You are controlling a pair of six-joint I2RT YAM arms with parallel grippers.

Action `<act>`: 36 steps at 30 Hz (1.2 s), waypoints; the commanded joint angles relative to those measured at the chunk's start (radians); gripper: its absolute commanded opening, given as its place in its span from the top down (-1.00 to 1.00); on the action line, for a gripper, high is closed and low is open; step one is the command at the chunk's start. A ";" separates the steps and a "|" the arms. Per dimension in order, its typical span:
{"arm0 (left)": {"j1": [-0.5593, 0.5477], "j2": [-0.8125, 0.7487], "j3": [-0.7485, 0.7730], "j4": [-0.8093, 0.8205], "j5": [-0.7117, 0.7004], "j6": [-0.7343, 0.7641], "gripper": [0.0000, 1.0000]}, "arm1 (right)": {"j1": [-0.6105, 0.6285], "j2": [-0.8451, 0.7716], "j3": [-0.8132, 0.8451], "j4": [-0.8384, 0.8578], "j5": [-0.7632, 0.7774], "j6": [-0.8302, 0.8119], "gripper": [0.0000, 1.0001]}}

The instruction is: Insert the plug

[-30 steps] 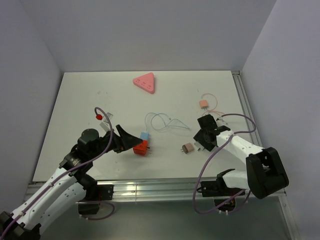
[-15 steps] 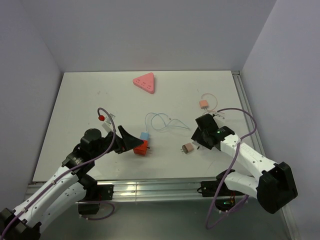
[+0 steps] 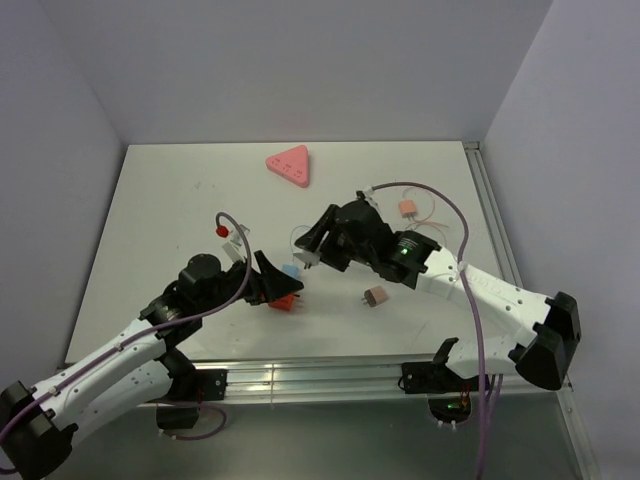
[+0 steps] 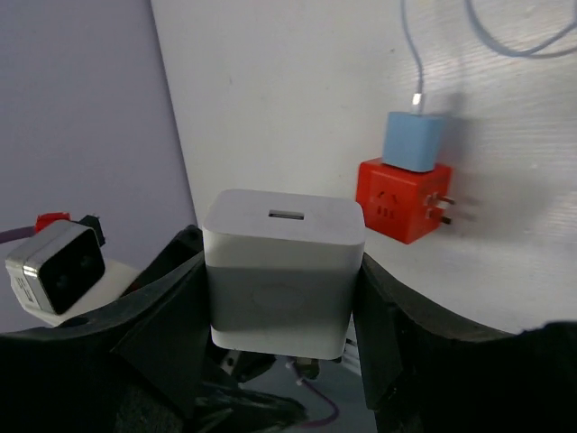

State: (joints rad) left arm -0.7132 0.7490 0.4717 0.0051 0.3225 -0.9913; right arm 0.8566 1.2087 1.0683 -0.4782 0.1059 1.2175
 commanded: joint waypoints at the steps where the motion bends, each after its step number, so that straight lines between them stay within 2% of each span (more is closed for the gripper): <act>1: -0.046 -0.026 0.050 0.070 -0.088 0.023 -0.72 | 0.056 0.075 0.103 0.009 0.064 0.079 0.18; 5: -0.055 -0.068 0.038 0.065 -0.138 0.013 -0.73 | 0.107 0.118 0.154 0.000 0.086 0.079 0.18; 13: -0.057 -0.053 0.048 0.053 -0.181 0.000 -0.73 | 0.191 0.146 0.203 -0.007 0.124 0.102 0.17; 19: -0.057 -0.069 0.042 0.061 -0.230 -0.032 -0.62 | 0.237 0.155 0.237 -0.011 0.132 0.102 0.16; 22: -0.057 -0.094 0.027 0.098 -0.240 -0.047 -0.24 | 0.256 0.160 0.239 -0.008 0.129 0.103 0.14; 23: -0.057 -0.099 0.024 0.113 -0.237 -0.049 0.11 | 0.259 0.158 0.240 -0.007 0.130 0.102 0.13; 25: -0.057 -0.094 0.028 0.118 -0.211 -0.047 0.43 | 0.265 0.158 0.237 0.000 0.123 0.080 0.01; 27: -0.057 -0.080 0.041 0.099 -0.188 -0.040 0.97 | 0.263 0.150 0.234 0.010 0.114 0.012 -0.09; 29: -0.057 -0.074 0.047 0.082 -0.139 -0.033 0.99 | 0.262 0.147 0.249 -0.043 0.124 -0.036 -0.19; 30: -0.057 -0.076 0.045 0.081 -0.120 -0.032 0.99 | 0.257 0.140 0.265 -0.095 0.129 -0.099 -0.99; 33: -0.055 -0.096 0.033 0.078 -0.028 -0.029 0.99 | 0.231 0.094 0.251 -0.170 0.156 -0.247 -1.00; 36: -0.052 -0.108 0.025 0.114 0.114 -0.030 1.00 | 0.211 -0.004 0.191 -0.146 0.134 -0.413 -1.00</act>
State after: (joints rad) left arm -0.7700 0.6685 0.4808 0.0330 0.2665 -1.0145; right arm 1.0863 1.3300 1.2697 -0.6003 0.2321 1.0290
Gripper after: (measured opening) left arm 0.412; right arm 0.999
